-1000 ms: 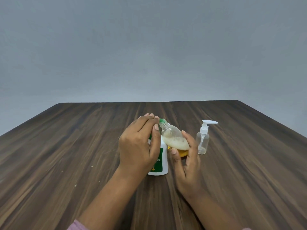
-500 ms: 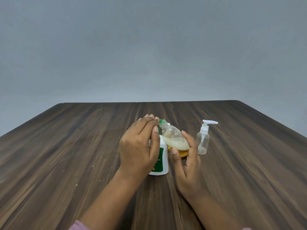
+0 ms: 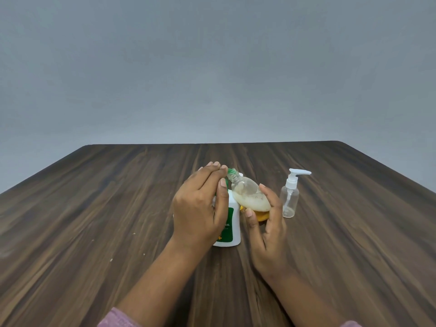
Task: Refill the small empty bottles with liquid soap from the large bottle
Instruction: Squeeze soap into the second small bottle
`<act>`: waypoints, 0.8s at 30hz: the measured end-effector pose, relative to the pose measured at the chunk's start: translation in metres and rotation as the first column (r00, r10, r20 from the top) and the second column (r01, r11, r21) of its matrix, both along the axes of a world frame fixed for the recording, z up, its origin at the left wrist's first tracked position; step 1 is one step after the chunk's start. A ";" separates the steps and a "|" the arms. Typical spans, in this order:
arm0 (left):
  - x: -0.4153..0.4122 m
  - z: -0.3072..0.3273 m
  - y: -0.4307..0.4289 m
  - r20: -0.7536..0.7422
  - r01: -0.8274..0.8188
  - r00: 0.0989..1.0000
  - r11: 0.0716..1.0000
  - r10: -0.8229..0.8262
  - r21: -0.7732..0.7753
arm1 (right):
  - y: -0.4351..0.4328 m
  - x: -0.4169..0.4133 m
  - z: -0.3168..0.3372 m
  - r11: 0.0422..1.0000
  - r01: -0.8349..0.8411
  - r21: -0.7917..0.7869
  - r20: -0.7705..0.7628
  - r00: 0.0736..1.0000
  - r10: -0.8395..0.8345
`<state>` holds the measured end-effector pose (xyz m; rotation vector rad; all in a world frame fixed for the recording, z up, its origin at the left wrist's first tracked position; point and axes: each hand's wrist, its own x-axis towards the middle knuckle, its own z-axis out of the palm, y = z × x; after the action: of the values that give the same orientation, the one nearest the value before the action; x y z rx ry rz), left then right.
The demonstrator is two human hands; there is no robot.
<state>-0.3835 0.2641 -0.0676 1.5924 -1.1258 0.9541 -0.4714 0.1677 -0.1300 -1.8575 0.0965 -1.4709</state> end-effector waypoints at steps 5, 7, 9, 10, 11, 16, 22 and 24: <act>-0.003 0.010 0.001 0.029 -0.008 1.000 1.000 0.007 0.017 | 0.000 0.000 0.000 1.000 -0.009 0.004 0.014 1.000 0.009; -0.003 0.013 0.001 0.039 -0.019 0.999 0.999 0.018 0.026 | 0.000 0.001 0.000 1.000 -0.016 0.010 0.015 1.000 0.016; -0.002 0.012 0.001 0.041 -0.022 0.999 1.000 0.022 0.019 | -0.001 0.002 0.000 1.000 -0.020 0.016 0.014 1.000 0.019; -0.002 0.010 0.000 0.038 -0.020 0.999 1.000 0.020 0.007 | -0.001 0.003 -0.001 1.000 -0.016 0.017 0.012 1.000 0.016; -0.002 0.008 0.000 0.031 -0.016 0.999 1.000 0.016 -0.009 | -0.001 0.003 -0.001 1.000 -0.013 0.018 0.009 1.000 0.013; -0.001 -0.001 -0.003 -0.008 -0.007 1.000 1.000 0.007 -0.029 | -0.003 0.001 -0.003 1.000 -0.009 0.012 -0.001 1.000 0.009; -0.002 0.008 0.001 0.025 -0.001 1.000 1.000 0.002 -0.014 | -0.002 0.001 -0.002 1.000 -0.019 0.006 -0.003 1.000 0.019; -0.002 0.012 0.002 0.047 -0.015 0.999 1.000 0.015 0.002 | -0.001 0.001 -0.001 1.000 -0.025 0.011 0.001 1.000 0.025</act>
<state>-0.3859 0.2659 -0.0553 1.5896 -1.1486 1.0054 -0.4702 0.1667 -0.1311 -1.8427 0.0807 -1.4511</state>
